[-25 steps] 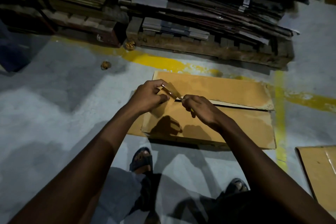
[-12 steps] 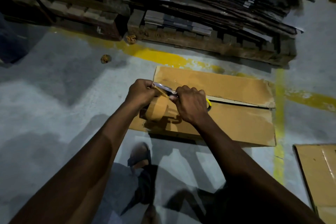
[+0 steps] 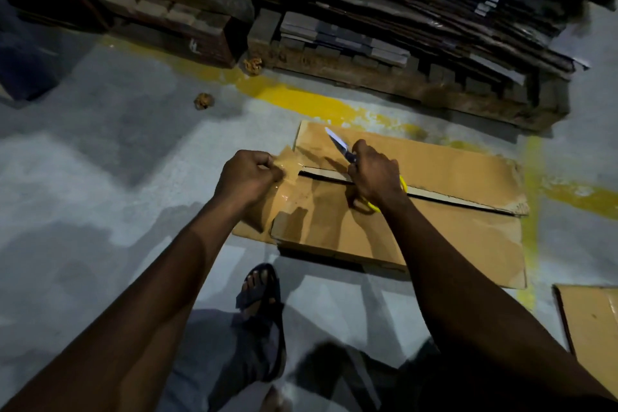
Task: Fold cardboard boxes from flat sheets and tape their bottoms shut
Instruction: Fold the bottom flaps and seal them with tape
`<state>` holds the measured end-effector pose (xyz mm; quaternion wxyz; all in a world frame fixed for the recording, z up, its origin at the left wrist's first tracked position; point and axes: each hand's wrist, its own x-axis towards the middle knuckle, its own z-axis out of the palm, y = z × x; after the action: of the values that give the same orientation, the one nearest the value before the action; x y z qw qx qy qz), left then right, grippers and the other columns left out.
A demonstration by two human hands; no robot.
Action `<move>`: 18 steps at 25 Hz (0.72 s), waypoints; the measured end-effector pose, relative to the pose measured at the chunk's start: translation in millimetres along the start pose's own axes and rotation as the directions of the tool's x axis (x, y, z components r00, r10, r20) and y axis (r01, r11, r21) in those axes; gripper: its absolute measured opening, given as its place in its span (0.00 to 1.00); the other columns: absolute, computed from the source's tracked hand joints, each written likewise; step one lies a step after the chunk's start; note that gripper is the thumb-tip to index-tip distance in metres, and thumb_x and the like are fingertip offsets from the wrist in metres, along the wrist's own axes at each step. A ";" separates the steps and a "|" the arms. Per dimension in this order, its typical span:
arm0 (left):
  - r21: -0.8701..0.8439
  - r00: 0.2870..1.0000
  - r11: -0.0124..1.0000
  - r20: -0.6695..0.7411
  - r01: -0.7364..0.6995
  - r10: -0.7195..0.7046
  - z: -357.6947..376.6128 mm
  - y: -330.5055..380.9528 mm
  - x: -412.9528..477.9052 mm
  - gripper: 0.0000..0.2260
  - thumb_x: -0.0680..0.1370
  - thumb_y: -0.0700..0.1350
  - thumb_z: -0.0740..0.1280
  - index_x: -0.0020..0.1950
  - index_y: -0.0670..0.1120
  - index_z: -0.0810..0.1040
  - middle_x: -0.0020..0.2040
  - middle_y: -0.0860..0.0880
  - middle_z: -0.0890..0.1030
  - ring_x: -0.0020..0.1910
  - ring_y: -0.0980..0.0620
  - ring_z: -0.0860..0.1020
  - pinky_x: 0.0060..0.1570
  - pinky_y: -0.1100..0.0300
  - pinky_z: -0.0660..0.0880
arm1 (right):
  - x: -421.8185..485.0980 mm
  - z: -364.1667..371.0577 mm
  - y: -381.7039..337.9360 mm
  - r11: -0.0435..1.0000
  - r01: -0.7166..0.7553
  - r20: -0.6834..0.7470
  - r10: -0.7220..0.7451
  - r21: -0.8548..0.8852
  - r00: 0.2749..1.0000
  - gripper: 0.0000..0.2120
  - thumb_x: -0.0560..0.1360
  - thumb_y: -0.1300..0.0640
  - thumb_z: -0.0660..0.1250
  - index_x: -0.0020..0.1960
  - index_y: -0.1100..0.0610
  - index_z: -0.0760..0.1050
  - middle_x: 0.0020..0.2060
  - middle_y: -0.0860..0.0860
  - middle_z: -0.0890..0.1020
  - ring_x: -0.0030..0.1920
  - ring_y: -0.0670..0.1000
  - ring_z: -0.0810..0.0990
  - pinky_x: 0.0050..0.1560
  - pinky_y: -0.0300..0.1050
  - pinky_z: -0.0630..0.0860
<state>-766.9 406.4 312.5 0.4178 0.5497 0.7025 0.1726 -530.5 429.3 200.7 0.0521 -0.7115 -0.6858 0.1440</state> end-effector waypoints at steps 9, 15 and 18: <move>-0.027 0.988 0.999 -0.153 -0.039 0.035 15.0 10.8 4.2 0.04 0.74 0.44 0.71 0.42 0.44 0.83 0.44 0.46 0.82 0.46 0.48 0.78 0.48 0.48 0.79 | 72.9 53.6 11.1 0.961 0.020 -0.023 -0.027 -0.278 0.999 0.23 0.77 0.54 0.64 0.71 0.47 0.66 0.64 0.58 0.72 0.64 0.66 0.67 0.59 0.64 0.68; -0.342 0.997 0.939 -0.052 0.031 -0.052 30.7 15.3 6.1 0.04 0.73 0.44 0.72 0.38 0.47 0.82 0.38 0.45 0.82 0.42 0.43 0.81 0.43 0.45 0.79 | 11.6 41.4 6.4 0.965 0.091 -0.280 -0.020 0.244 0.960 0.25 0.73 0.50 0.61 0.68 0.56 0.71 0.62 0.59 0.74 0.61 0.63 0.72 0.59 0.58 0.72; -0.468 0.970 0.883 -0.226 -0.026 -0.091 35.5 23.8 2.6 0.10 0.73 0.43 0.72 0.34 0.41 0.78 0.27 0.45 0.74 0.28 0.48 0.73 0.34 0.55 0.72 | -29.1 20.8 -19.7 0.911 0.193 -0.214 -0.120 0.364 0.969 0.33 0.67 0.48 0.66 0.69 0.58 0.69 0.61 0.60 0.73 0.60 0.63 0.71 0.54 0.57 0.75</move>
<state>-724.5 409.1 307.2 0.4520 0.3956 0.6950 0.3952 -555.7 398.9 190.1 0.2653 -0.6407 -0.6914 0.2025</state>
